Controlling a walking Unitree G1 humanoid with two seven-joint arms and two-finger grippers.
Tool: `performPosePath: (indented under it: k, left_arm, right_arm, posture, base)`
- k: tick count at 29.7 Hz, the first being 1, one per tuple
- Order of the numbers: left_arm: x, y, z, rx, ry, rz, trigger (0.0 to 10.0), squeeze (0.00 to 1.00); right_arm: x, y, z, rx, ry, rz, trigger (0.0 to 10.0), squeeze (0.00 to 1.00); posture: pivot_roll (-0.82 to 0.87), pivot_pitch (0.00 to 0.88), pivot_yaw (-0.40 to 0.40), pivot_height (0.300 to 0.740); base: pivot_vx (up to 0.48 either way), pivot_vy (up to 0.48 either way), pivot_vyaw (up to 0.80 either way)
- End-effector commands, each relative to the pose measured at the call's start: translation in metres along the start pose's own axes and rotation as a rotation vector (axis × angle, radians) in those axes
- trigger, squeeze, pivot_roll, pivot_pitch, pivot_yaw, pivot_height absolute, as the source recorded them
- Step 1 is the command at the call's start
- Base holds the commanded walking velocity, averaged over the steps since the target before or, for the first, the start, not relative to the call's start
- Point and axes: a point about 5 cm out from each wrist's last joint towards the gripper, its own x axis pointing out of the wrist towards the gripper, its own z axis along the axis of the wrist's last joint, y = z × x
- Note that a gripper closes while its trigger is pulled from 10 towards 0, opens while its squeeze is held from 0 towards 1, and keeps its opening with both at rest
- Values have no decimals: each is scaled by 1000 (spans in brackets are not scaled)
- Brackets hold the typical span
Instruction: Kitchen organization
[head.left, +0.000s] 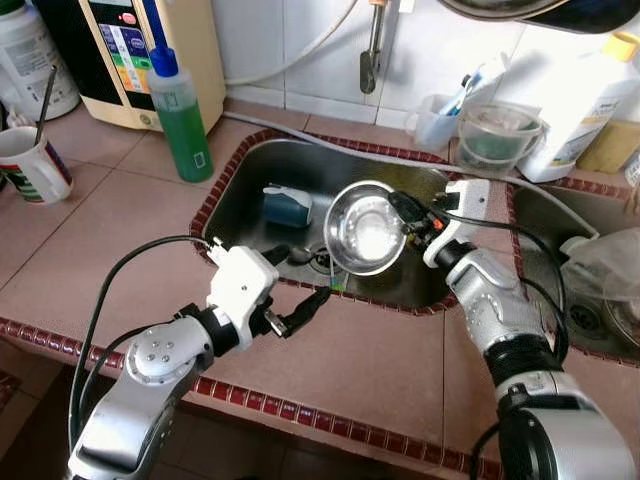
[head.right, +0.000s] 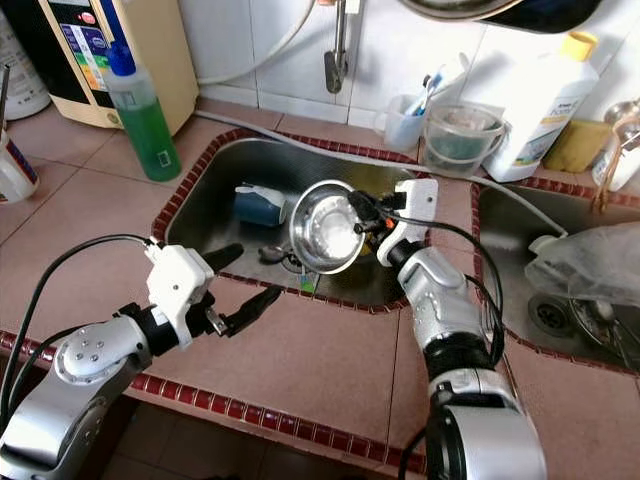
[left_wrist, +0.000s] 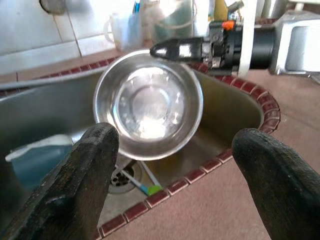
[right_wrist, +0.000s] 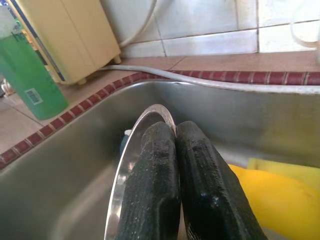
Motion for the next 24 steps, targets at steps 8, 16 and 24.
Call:
performPosePath:
  k: [8,16,24]
  left_arm:
    - [1,-4,11,-1,-35,-25,10000,0]
    - [1,-6,12,-8,-44,-18,10000,0]
    - [1,-7,13,-12,-48,-21,10000,0]
  right_arm:
    - [9,2,-12,27,133,35,10000,0]
    - [7,4,-23,-15,227,68,10000,0]
    - [5,4,-28,-21,260,100,10000,1000]
  posture:
    - [-21,159,-30,740]
    - [-17,155,-44,740]
    - [-16,145,-49,740]
  base:
    - [0,0,0]
    - [0,0,0]
    - [0,0,0]
